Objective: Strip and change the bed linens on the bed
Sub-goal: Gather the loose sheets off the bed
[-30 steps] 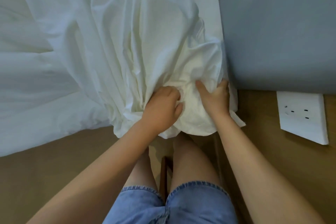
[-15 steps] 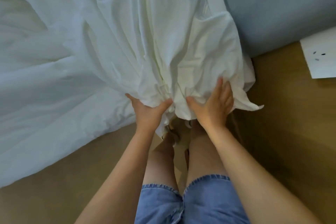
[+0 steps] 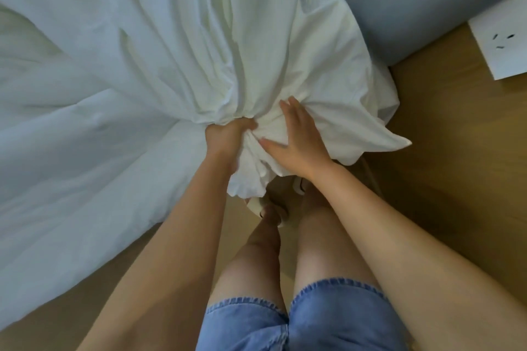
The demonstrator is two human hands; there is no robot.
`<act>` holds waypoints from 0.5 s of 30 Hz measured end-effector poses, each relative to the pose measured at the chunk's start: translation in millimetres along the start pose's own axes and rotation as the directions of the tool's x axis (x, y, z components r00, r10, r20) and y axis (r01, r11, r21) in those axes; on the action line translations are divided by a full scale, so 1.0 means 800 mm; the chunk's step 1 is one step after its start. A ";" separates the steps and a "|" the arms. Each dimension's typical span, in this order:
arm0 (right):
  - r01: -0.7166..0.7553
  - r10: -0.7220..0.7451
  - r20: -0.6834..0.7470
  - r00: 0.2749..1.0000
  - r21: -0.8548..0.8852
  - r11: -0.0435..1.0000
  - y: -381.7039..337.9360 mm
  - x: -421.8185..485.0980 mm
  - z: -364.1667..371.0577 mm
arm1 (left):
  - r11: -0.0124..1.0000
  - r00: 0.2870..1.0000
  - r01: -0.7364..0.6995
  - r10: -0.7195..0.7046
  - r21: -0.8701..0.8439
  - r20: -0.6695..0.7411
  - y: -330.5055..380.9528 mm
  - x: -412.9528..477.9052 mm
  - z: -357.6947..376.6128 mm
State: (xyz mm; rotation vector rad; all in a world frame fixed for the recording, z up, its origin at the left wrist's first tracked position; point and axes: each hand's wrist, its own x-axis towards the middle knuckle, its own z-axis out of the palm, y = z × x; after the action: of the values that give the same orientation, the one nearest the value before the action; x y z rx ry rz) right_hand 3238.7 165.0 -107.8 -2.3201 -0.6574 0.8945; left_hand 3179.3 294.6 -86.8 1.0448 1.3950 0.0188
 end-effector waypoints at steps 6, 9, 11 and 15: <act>0.030 -0.029 0.057 0.998 -0.015 0.999 -0.004 0.013 -0.009 | 0.995 0.983 -0.069 0.082 -0.077 0.167 0.017 -0.010 -0.005; 0.052 -0.049 0.085 0.995 -0.033 0.998 -0.006 0.024 -0.019 | 0.987 0.957 -0.103 0.131 -0.121 0.257 0.028 -0.007 -0.005; 0.074 -0.067 0.111 0.992 -0.053 0.996 -0.009 0.030 -0.024 | 0.990 0.940 -0.130 0.142 -0.060 0.310 0.039 -0.003 -0.008; 0.028 -0.018 0.137 0.990 -0.073 0.997 -0.002 0.036 -0.022 | 0.933 0.875 -0.193 0.023 0.305 0.483 0.059 0.009 -0.021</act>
State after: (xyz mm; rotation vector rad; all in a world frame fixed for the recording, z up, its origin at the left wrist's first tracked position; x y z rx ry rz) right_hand 3269.4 178.3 -108.4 -2.3266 -0.7852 1.0407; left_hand 3193.9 335.9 -60.9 1.3146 0.9022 -0.3911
